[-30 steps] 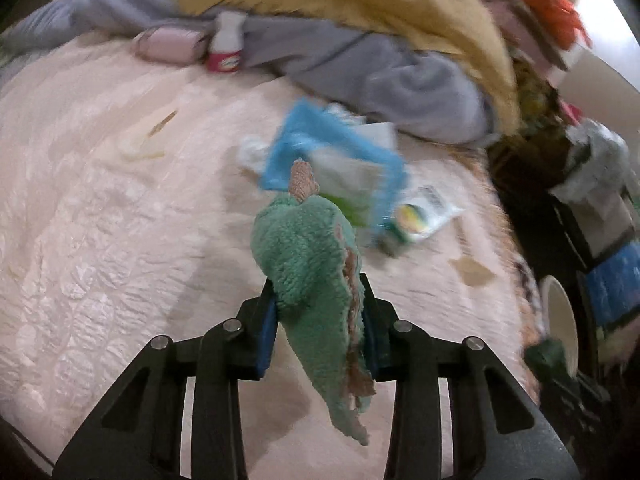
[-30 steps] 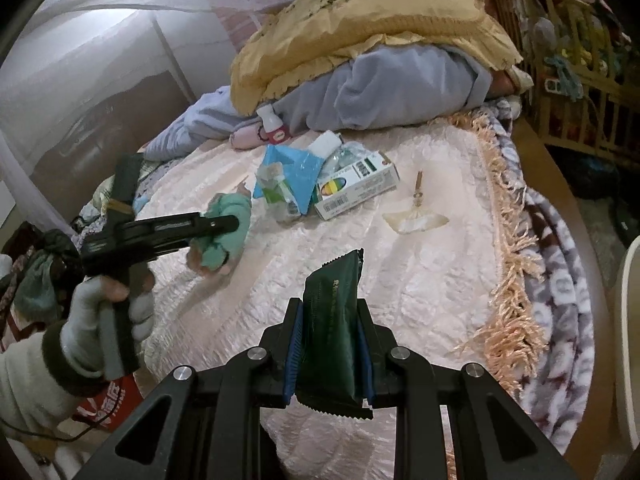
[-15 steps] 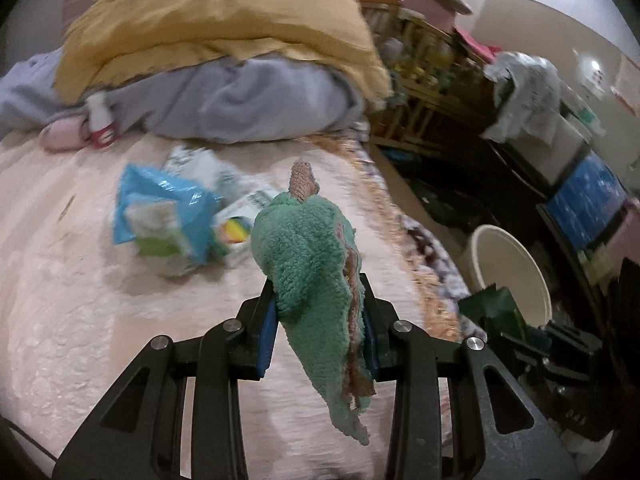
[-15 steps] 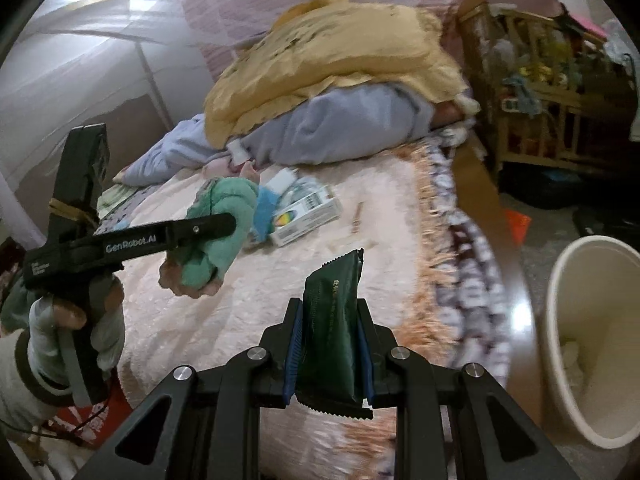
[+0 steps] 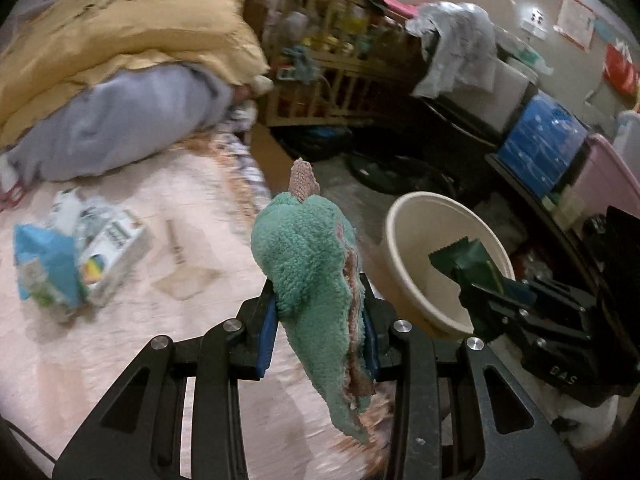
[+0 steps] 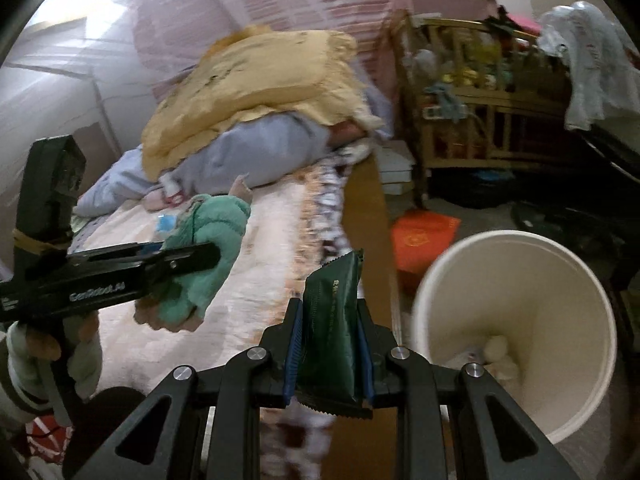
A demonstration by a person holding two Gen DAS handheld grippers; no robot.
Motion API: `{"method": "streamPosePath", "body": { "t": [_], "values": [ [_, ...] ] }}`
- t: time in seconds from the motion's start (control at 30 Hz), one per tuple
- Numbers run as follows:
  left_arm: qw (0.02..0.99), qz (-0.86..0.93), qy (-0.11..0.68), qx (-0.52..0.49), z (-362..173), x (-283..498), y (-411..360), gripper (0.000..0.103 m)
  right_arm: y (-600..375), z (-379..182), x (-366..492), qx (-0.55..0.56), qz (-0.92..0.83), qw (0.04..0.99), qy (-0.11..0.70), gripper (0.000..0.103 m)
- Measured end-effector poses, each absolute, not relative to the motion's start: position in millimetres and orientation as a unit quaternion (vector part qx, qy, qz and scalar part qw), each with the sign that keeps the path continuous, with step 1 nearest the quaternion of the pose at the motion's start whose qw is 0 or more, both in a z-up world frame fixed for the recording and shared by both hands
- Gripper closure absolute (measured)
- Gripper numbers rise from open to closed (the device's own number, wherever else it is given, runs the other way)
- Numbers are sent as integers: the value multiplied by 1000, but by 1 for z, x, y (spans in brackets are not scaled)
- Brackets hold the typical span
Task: Collect trash
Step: 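Carry the green cloth and dark green packet toward the white bucket, then open both tools over the white bucket to drop the cloth and packet, then return both tools to the bed toward the remaining trash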
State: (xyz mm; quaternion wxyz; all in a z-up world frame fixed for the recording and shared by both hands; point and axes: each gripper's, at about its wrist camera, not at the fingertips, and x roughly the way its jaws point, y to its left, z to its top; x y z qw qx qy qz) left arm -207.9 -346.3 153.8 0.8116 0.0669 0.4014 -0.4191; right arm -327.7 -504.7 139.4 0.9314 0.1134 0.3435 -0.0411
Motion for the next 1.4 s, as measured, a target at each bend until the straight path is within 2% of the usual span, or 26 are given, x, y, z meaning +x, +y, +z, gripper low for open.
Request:
{"method": "streamPosePath", "body": {
  "t": [0.43, 0.87, 0.9, 0.93, 1.03, 1.1, 1.4],
  "values": [
    [779, -466, 407, 100, 144, -225, -439, 70, -585, 118, -344, 132, -145, 919, 341, 80],
    [758, -493, 415, 101, 132, -231, -499, 70, -633, 101, -362, 162, -211, 903, 338, 79],
    [755, -497, 417, 96, 131, -231, -503, 69, -634, 102, -363, 157, -219, 902, 337, 76],
    [753, -500, 419, 92, 130, -230, -506, 68, -635, 102, -362, 151, -228, 901, 338, 66],
    [744, -510, 425, 72, 128, -228, -512, 60, -640, 105, -368, 142, -251, 899, 328, 46],
    [739, -514, 432, 62, 126, -226, -514, 47, -643, 108, -372, 151, -251, 901, 320, 46],
    [757, -486, 431, 72, 125, -220, -489, 46, -637, 108, -366, 154, -235, 904, 323, 45]
  ]
}}
